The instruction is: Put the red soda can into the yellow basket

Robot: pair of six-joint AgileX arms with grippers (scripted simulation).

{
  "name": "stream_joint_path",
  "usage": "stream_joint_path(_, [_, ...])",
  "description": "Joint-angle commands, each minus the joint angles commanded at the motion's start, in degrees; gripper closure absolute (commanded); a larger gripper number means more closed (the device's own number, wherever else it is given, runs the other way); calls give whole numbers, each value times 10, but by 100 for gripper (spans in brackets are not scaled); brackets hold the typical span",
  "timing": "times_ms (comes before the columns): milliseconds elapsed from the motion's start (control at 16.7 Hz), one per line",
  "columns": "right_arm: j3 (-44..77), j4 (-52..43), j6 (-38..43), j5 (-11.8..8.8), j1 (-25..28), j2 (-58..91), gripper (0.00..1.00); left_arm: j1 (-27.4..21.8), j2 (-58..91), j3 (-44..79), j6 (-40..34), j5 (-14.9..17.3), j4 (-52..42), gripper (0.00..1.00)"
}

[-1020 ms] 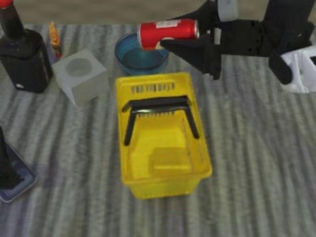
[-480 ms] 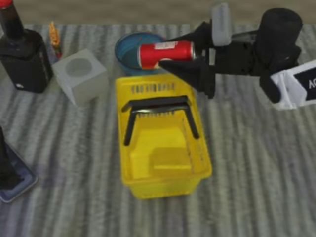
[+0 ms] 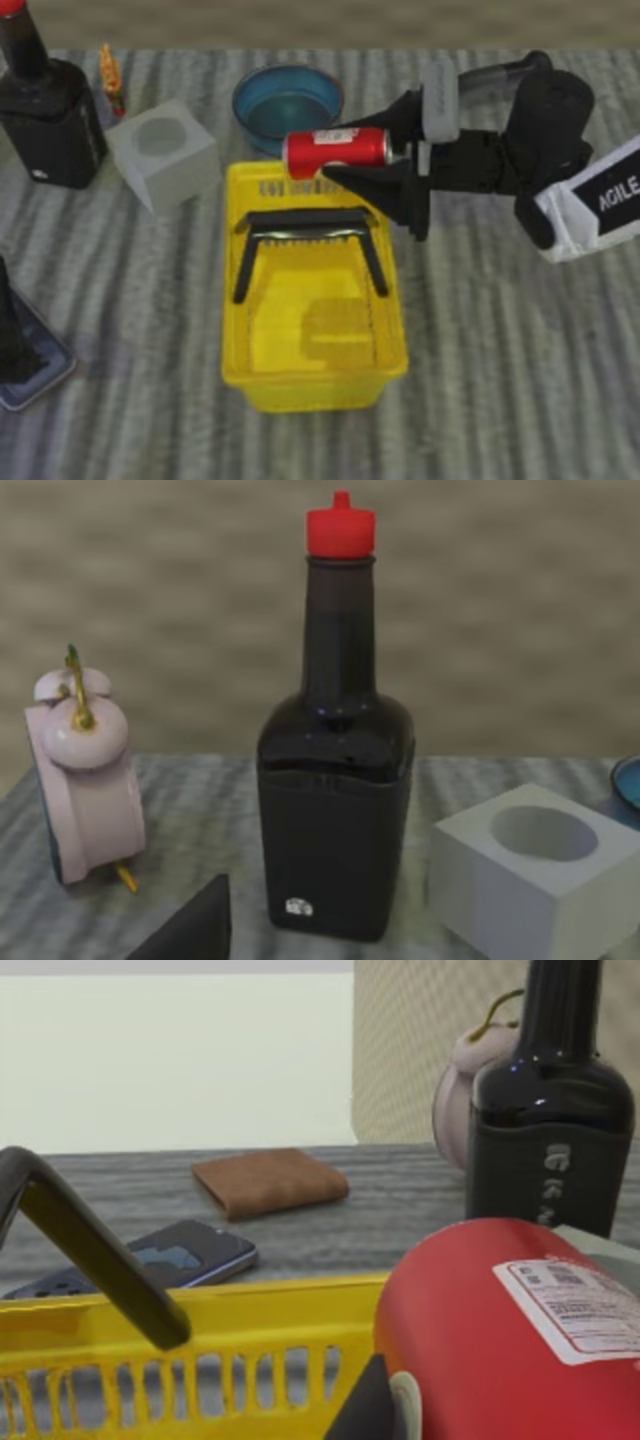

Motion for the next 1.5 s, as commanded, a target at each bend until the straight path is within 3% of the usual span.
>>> stream_joint_path(60, [0, 0, 0, 0, 0, 0, 100, 0, 0, 0, 0, 0, 0, 0])
stream_joint_path(840, [0, 0, 0, 0, 0, 0, 2, 0, 0, 0, 0, 0, 0, 0])
stream_joint_path(1500, [-3, -3, -1, 3, -3, -6, 0, -2, 4, 4, 3, 1, -4, 0])
